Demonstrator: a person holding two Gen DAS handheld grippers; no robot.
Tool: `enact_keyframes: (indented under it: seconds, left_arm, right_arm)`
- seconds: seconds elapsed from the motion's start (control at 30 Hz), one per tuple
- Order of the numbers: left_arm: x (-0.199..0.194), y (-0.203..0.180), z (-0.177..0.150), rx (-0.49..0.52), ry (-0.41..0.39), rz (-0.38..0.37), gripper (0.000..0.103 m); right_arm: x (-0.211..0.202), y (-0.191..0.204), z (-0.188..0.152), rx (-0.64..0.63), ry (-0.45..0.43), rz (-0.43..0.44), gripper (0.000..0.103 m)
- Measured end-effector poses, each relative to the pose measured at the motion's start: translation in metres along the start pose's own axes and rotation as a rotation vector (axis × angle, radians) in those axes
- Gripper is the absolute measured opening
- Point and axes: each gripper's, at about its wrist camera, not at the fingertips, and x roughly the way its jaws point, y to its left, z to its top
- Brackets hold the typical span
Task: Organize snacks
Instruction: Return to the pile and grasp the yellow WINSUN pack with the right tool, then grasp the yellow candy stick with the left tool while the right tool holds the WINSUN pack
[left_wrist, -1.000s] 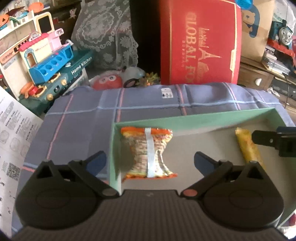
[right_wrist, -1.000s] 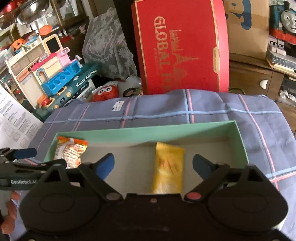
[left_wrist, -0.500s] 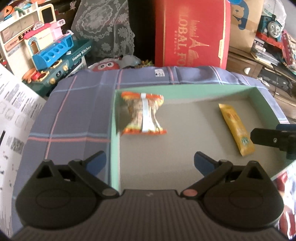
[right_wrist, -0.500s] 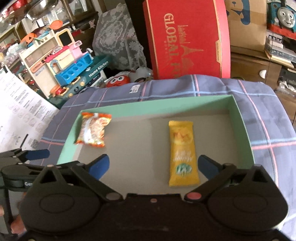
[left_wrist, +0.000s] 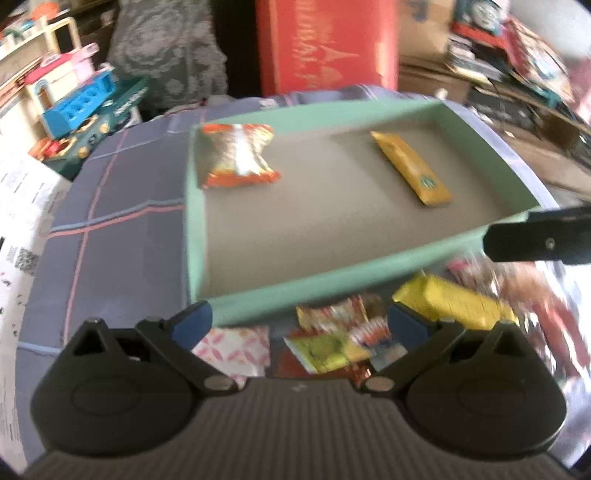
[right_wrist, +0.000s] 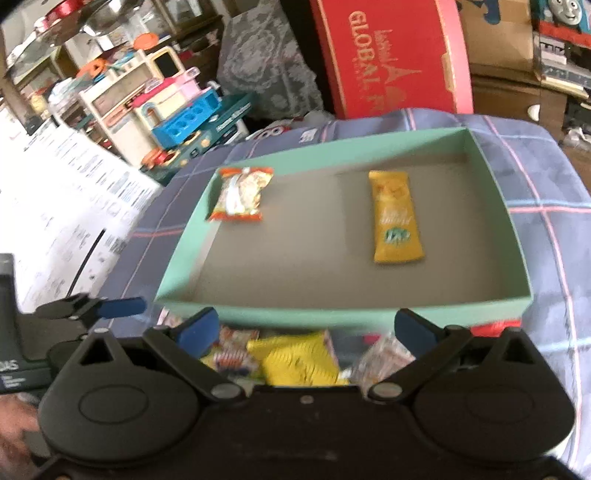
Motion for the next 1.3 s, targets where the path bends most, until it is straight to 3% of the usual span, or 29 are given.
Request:
enact_keyframes:
  seconds: [0.13,0.23,0.4,0.67,0.97,1.03,1.17,1.3]
  left_arm:
    - [0.004,-0.012,-0.010,0.064,-0.001,-0.027,0.103]
    - [0.011,-0.020,-0.010,0.099,-0.006,-0.041,0.103]
    - [0.022,-0.022,-0.011,0.112,0.014,-0.092,0.093]
    - [0.037,-0.021,-0.012,0.107,0.042,-0.150,0.084]
    - [0.028,-0.016,-0.031,0.079,0.075,-0.221,0.070]
    - [0.024,-0.017,-0.038,0.082,0.087,-0.227,0.069]
    - [0.017,-0.022,-0.050,0.130,0.114,-0.231,0.068]
    - [0.019,-0.027,-0.047,0.172,0.122,-0.170,0.067]
  right_arm:
    - [0.000,0.000,-0.013,-0.008,0.049,0.037,0.073]
    - [0.006,-0.002,-0.019,0.008,0.080,0.074,0.061]
    - [0.018,-0.007,-0.023,0.053,0.116,0.109,0.059]
    - [0.031,-0.017,-0.026,0.068,0.140,0.076,0.059]
    - [0.039,-0.021,-0.038,0.089,0.169,0.105,0.067]
    - [0.038,-0.018,-0.041,0.075,0.163,0.102,0.060]
    - [0.030,-0.003,-0.051,-0.005,0.151,0.055,0.057]
    - [0.026,-0.004,-0.056,0.026,0.129,0.040,0.057]
